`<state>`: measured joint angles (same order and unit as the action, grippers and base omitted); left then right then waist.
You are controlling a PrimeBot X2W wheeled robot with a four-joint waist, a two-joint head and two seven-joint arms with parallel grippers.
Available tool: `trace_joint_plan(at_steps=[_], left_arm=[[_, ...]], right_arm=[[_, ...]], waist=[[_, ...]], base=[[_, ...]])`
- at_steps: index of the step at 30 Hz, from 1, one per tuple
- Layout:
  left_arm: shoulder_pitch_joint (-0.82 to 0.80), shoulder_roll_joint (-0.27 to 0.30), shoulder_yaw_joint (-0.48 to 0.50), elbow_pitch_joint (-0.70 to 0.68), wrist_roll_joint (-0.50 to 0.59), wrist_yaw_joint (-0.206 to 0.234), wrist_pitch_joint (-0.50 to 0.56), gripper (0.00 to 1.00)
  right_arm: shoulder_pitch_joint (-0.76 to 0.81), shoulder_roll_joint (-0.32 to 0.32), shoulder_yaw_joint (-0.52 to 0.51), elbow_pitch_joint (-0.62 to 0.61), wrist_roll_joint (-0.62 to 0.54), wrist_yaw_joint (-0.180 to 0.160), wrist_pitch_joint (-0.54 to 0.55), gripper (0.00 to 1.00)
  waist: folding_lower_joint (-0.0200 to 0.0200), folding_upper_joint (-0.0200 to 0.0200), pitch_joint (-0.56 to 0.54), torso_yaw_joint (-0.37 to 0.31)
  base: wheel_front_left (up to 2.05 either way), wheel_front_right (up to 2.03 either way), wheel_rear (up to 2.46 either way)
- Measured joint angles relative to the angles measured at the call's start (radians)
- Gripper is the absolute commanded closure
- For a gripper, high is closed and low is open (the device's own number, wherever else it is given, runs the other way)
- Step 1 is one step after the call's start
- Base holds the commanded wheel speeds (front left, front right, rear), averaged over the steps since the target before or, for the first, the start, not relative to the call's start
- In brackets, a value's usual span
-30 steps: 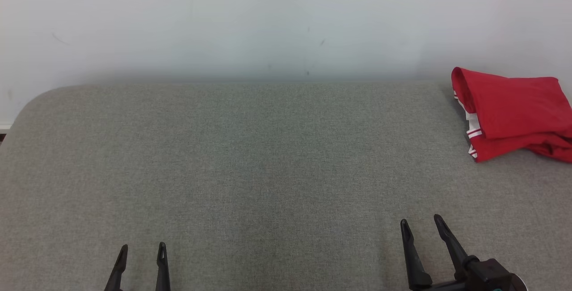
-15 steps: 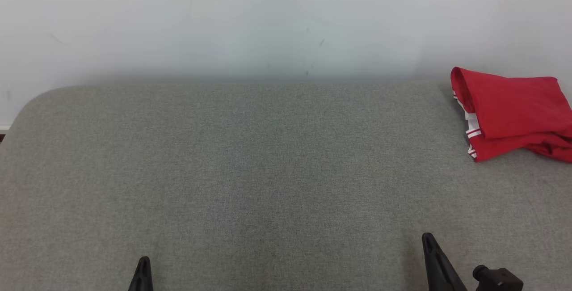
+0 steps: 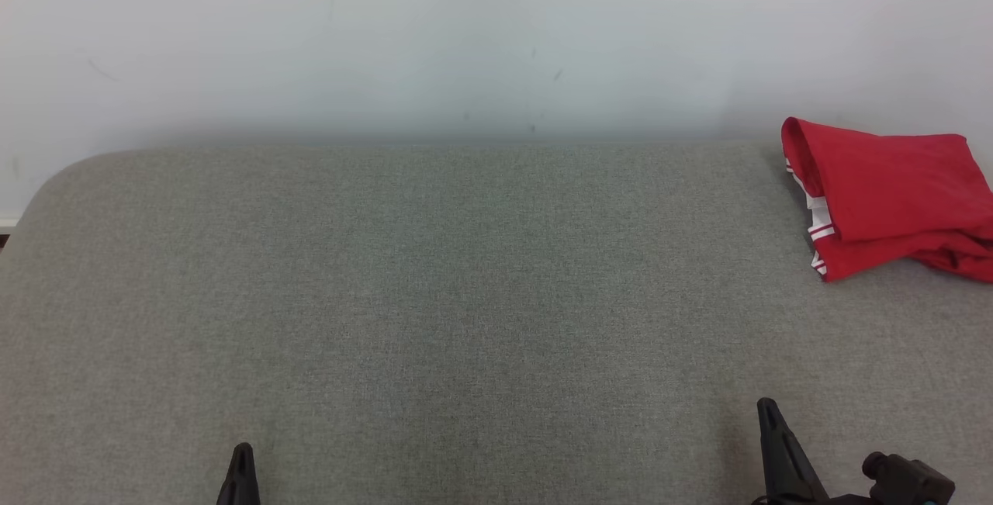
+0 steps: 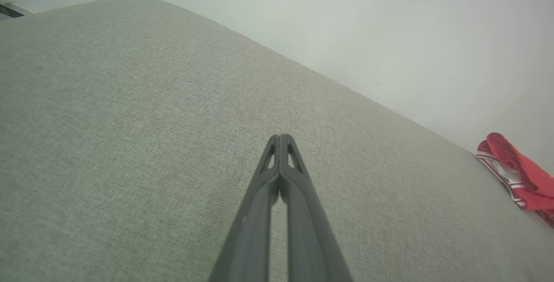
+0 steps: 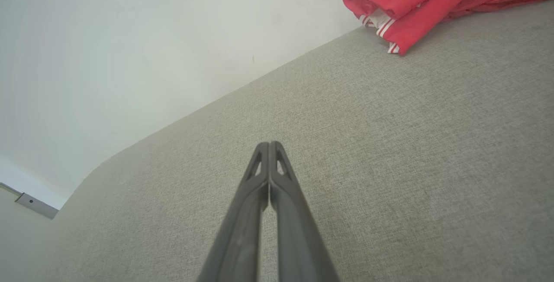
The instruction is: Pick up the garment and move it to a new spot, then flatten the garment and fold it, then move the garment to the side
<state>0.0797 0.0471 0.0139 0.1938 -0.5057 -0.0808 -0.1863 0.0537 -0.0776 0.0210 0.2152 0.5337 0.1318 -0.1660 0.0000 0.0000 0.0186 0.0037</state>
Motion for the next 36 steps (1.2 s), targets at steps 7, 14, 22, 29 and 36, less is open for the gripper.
trace_joint_plan(at_steps=[7, 14, 22, 29, 36], left_arm=[[-0.003, 0.0, 0.0, -0.007, -0.101, -0.007, 0.018, 1.0], [-0.006, 0.0, 0.0, -0.014, -0.204, -0.009, 0.036, 1.0], [-0.018, 0.0, -0.001, -0.021, -0.317, -0.016, 0.056, 1.0], [-0.02, 0.0, -0.001, -0.029, -0.425, -0.017, 0.074, 1.0], [-0.024, 0.0, -0.001, -0.035, -0.505, -0.024, 0.088, 1.0]], right_arm=[[-0.009, -0.006, -0.008, -0.004, 0.106, 0.0, 0.025, 1.0], [-0.013, -0.011, -0.019, -0.009, 0.219, 0.0, 0.053, 1.0], [-0.016, -0.015, -0.032, -0.014, 0.337, 0.0, 0.083, 1.0], [-0.026, -0.019, -0.045, -0.019, 0.442, 0.0, 0.113, 1.0], [-0.031, -0.021, -0.056, -0.022, 0.532, 0.0, 0.137, 1.0]], waist=[[0.0, 0.0, -0.001, 0.0], [0.0, 0.0, -0.002, 0.0], [0.0, 0.0, -0.003, -0.001], [0.0, 0.0, -0.005, -0.001], [0.0, 0.0, -0.006, -0.001]], base=[[0.0, 0.0, 0.0], [0.0, 0.0, 0.0], [0.0, 0.0, 0.0], [0.0, 0.0, 0.0], [0.0, 0.0, 0.0]])
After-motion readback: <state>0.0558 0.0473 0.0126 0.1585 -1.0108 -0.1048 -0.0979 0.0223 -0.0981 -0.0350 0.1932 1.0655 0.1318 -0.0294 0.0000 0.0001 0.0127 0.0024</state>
